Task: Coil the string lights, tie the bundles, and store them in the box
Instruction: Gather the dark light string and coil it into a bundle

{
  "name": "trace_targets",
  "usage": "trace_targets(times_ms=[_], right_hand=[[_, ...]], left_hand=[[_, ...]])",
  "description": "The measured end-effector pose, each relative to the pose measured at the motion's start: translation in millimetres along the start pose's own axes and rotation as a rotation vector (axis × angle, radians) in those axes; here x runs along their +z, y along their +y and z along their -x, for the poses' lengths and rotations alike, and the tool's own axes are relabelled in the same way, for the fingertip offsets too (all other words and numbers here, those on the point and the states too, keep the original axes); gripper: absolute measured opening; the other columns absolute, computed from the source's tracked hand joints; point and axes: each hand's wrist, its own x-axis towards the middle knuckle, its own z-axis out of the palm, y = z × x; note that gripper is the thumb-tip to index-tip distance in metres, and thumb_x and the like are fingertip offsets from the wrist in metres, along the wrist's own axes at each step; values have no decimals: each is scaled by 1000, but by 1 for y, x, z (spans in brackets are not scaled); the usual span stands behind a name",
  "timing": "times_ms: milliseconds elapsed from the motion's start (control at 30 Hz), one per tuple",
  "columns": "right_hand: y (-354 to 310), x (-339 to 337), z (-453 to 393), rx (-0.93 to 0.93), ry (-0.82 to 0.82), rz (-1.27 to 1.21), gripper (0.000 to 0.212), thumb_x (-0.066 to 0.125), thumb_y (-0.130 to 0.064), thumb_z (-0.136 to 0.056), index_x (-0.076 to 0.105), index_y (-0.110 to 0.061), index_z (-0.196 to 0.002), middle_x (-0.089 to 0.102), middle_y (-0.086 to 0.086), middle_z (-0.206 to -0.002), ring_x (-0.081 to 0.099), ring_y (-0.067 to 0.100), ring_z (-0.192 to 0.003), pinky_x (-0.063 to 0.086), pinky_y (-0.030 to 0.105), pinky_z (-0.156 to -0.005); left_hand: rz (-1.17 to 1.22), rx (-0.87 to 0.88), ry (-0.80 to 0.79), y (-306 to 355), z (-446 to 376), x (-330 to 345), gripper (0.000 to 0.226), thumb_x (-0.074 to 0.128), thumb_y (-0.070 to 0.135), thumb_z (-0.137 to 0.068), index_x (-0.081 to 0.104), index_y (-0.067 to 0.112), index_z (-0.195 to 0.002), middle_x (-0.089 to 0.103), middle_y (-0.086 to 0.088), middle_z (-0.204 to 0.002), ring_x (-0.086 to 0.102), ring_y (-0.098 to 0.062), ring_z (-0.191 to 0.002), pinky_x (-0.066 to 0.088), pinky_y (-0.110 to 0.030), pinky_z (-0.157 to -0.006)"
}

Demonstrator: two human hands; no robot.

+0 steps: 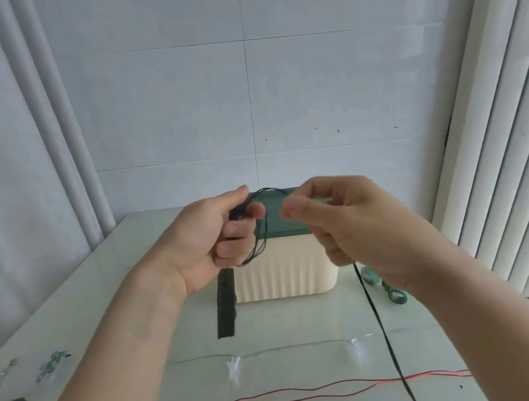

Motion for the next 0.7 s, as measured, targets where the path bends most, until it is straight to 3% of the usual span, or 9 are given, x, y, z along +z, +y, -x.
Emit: trace_targets(times_ms=[133, 300, 433, 533, 700], right_hand=[[5, -6, -5, -57, 111, 11, 19, 64, -27, -95, 70, -13, -83, 32, -9, -51, 25, 16, -45, 24, 27, -48], [15, -6, -12, -43, 161, 106, 21, 65, -25, -94, 70, -10, -80, 34, -12, -45, 28, 14, -46, 25, 29, -52], [20, -5, -14, -23, 160, 108, 22, 64, -29, -94, 72, -12, -82, 35, -7, -51, 29, 17, -49, 26, 31, -52], [21, -6, -15, 26, 126, 24, 24, 62, -31, -97, 73, -14, -84, 35, -3, -58, 31, 14, -48, 31, 29, -51], [15, -10, -9, 183, -251, -225, 26, 64, -31, -94, 71, -7, -100, 37, -5, -62, 31, 13, -51, 39, 23, -47]], left_hand=[[52, -85, -306, 2, 3, 0, 49, 36, 50, -95, 60, 13, -74, 29, 8, -45, 23, -6, -35, 11, -23, -40], [171, -65, -475, 1, 4, -3, 37, 42, 38, -98, 57, 19, -70, 32, 11, -46, 21, -5, -36, 18, -20, -36], [278, -68, -385, 0, 4, 0, 33, 46, 32, -96, 56, 16, -69, 31, 9, -45, 32, -4, -29, 24, -18, -28], [359, -18, -294, 1, 3, 3, 33, 43, 29, -97, 57, 13, -71, 28, 10, -41, 27, -2, -24, 13, -18, -26], [551, 185, -117, 4, -1, 1, 33, 35, 18, -103, 50, 18, -73, 26, 10, -40, 24, -6, -25, 12, -20, -27]])
